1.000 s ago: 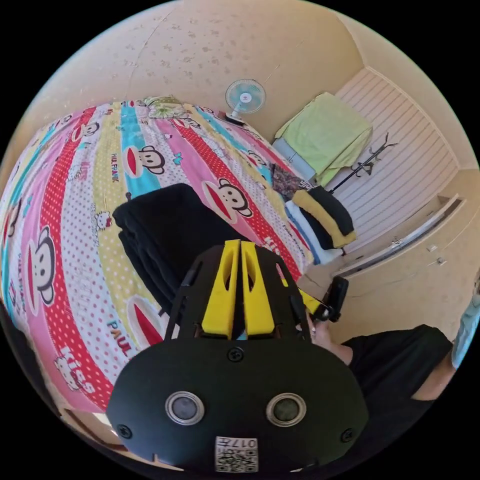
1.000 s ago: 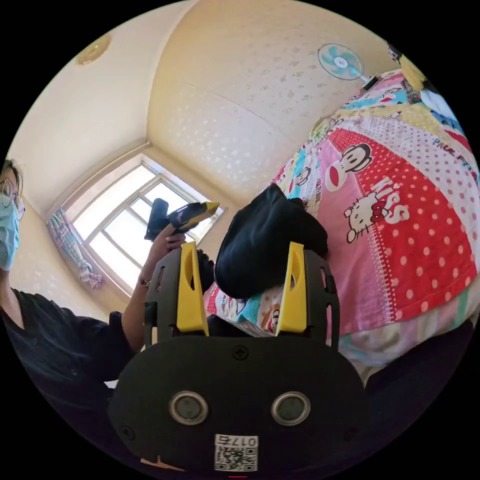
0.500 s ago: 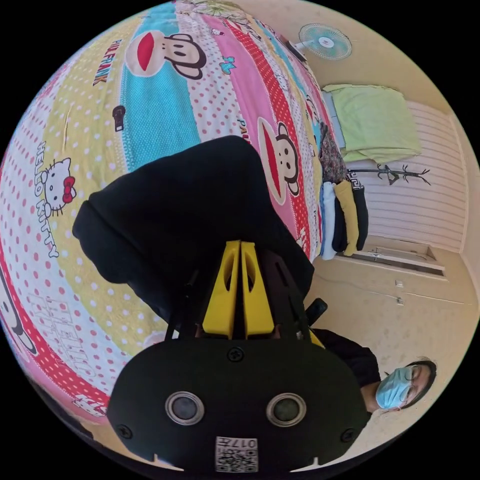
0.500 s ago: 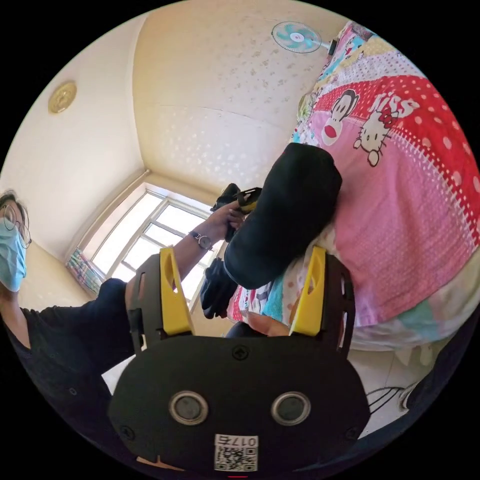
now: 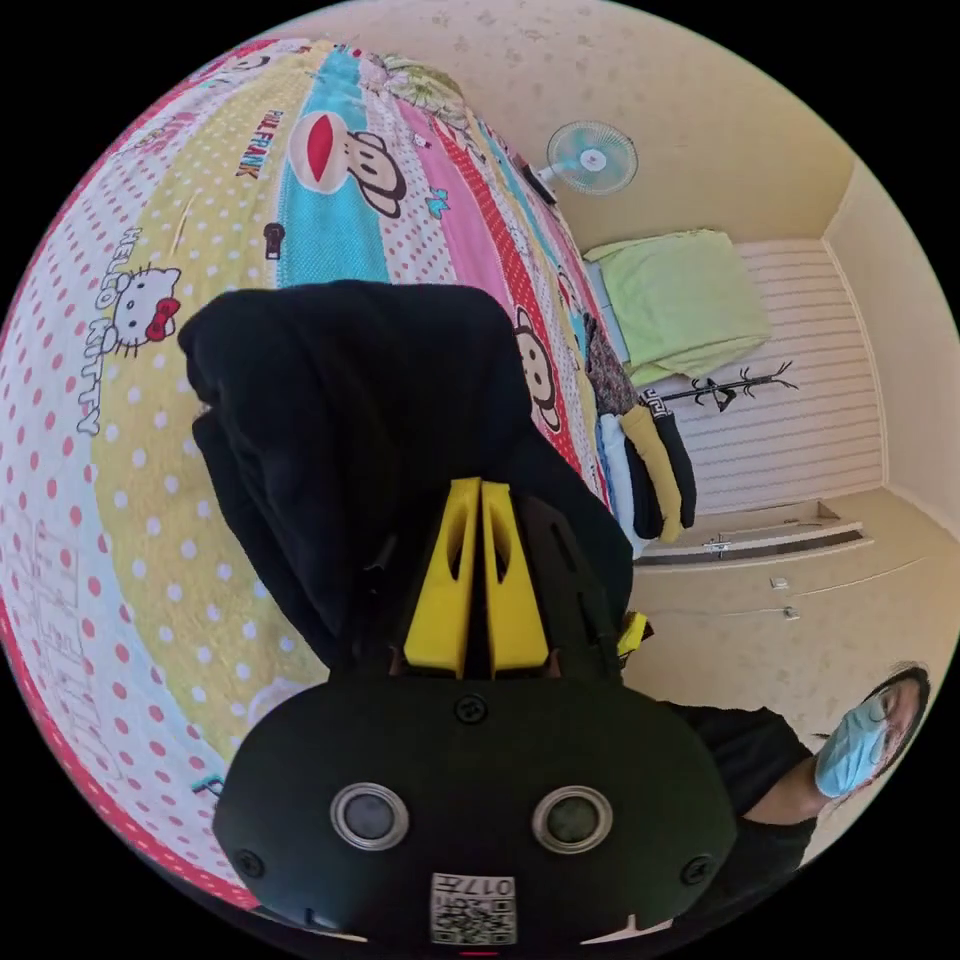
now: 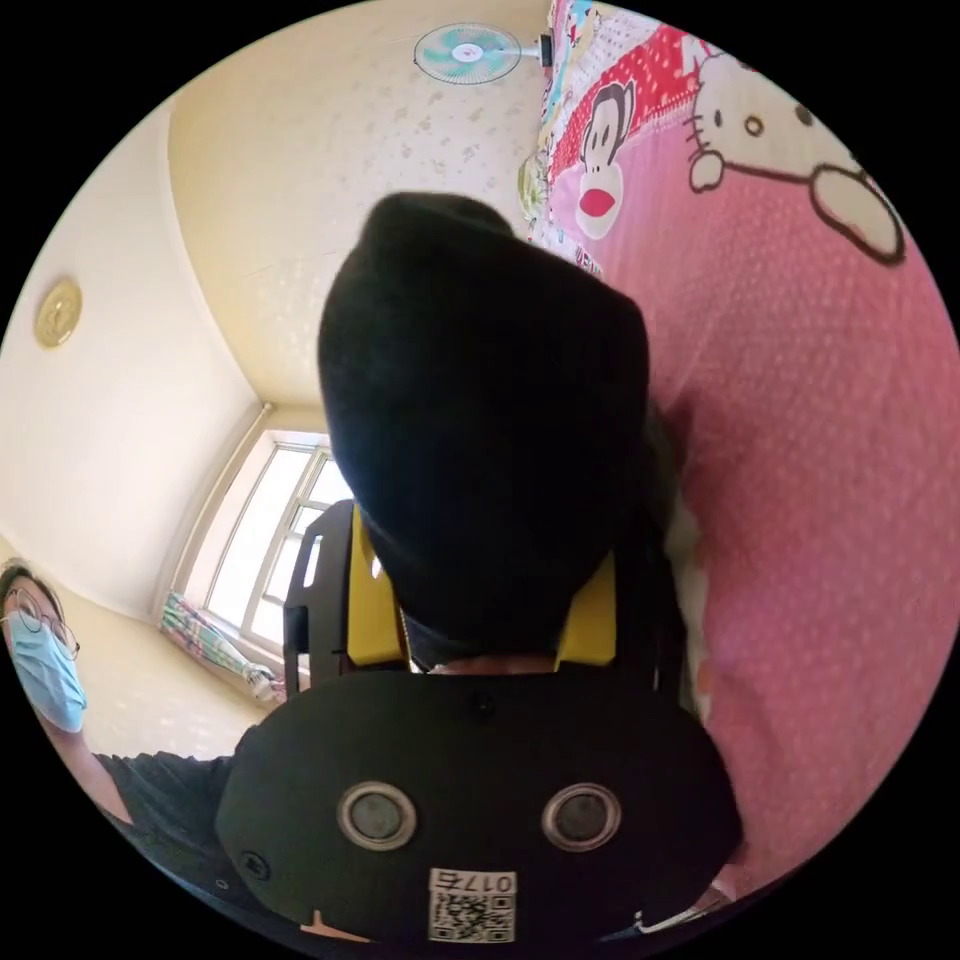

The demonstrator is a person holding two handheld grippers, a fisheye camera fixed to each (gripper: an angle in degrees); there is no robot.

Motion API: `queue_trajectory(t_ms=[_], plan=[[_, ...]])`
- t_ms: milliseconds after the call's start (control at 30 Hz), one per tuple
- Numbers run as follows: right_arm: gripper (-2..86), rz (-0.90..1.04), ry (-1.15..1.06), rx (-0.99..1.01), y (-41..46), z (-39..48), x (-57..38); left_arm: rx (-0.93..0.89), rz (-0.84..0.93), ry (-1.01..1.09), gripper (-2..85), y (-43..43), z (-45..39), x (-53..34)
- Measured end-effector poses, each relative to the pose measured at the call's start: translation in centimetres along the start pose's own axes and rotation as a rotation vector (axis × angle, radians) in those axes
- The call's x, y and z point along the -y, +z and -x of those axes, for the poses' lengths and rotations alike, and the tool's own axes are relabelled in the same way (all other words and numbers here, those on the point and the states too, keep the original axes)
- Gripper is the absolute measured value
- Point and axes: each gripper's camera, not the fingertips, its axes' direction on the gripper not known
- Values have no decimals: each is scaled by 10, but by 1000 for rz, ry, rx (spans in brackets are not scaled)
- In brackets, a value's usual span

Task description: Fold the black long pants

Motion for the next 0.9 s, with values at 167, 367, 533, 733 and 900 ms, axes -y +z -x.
queue_trajectory(t_ms=[167, 367, 533, 733, 900], plan=[[255, 61, -71, -2, -3, 3, 18, -16, -307, 18, -8, -36, -8, -89], [225, 156, 79, 132, -24, -12, 45, -441, -678, -88, 37, -79, 19, -208], [211, 163, 138, 305, -44, -10, 56, -495, -738, -292, 149, -102, 38, -269], [204, 210, 30, 459, -69, 11, 53, -552, -828, -146, 126, -151, 40, -279], [201, 329, -107, 539, -51, 49, 48, -183, -851, 24, 100, -209, 30, -309]])
